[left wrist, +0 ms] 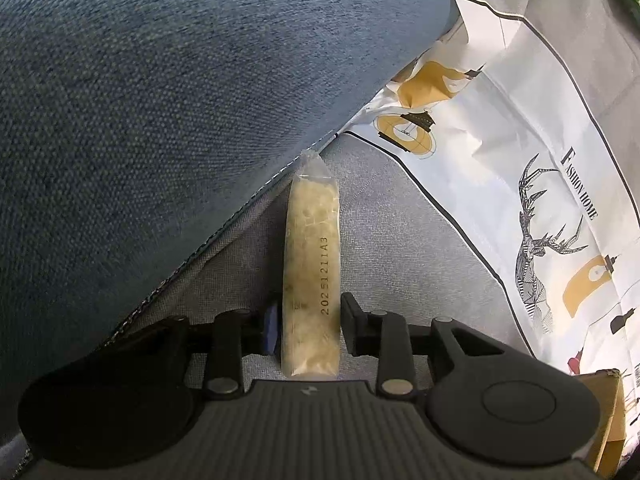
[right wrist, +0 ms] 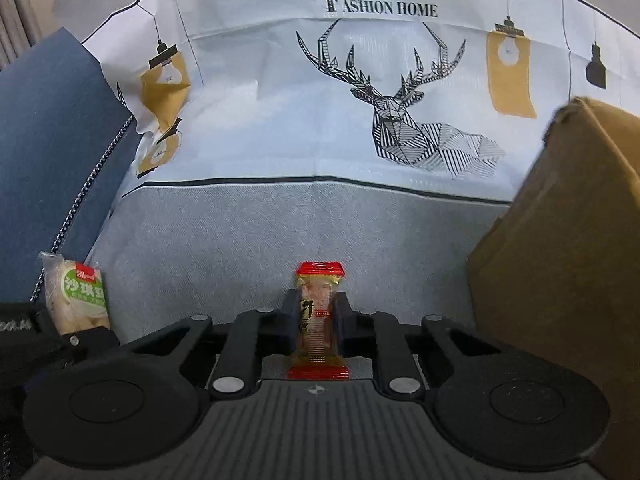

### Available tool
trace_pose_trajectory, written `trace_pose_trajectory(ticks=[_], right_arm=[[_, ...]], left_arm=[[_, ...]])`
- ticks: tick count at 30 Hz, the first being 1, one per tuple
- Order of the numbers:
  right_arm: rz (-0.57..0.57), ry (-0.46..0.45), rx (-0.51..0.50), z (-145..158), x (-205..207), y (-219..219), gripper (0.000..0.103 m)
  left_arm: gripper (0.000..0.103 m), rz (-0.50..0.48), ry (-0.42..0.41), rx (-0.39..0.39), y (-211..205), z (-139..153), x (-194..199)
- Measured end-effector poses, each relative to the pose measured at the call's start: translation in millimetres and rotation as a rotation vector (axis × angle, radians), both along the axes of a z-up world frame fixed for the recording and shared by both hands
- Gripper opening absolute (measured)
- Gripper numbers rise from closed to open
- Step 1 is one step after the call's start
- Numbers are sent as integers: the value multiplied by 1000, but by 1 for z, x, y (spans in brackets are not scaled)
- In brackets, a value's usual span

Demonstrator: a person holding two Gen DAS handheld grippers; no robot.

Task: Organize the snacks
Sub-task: 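Grasp the red-wrapped candy with the right tool while the left tool holds the wafer bag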

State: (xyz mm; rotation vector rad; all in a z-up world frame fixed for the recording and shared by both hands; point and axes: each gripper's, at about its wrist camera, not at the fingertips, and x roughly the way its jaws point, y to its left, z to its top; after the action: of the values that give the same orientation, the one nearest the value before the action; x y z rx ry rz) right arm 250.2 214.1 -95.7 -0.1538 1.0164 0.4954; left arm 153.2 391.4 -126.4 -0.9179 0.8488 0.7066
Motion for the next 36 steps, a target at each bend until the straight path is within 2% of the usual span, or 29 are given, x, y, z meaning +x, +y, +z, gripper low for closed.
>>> trace_pose_trajectory(ticks=[4, 11, 16, 20, 23, 25, 27, 29, 33, 36], right_arm=[[34, 0, 43, 21, -18, -8, 17], [134, -69, 113, 83, -68, -52, 17], [201, -89, 140, 113, -112, -97, 17], [267, -84, 175, 126, -151, -123, 17], [308, -90, 200, 123, -182, -140, 17], [321, -54, 221, 112, -198, -147, 17], [346, -57, 208, 102, -212, -147, 17], [383, -54, 187, 93, -223, -144, 17], [409, -8, 142, 68, -232, -142, 17], [390, 40, 109, 51, -230, -142, 17]], left_arm=[[30, -13, -2, 17, -3, 2, 2], [30, -48, -6, 19, -10, 8, 1], [30, -163, -27, -15, -22, 10, -5], [30, -263, -71, -58, -39, 14, -20], [29, -325, -113, -48, -52, 21, -37], [30, -375, -122, 12, -64, 32, -53], [29, -421, -112, 75, -76, 40, -74], [29, -451, -107, 101, -88, 43, -93], [29, -490, -64, 37, -103, 31, -120], [30, -488, -67, -33, -108, 23, -130]])
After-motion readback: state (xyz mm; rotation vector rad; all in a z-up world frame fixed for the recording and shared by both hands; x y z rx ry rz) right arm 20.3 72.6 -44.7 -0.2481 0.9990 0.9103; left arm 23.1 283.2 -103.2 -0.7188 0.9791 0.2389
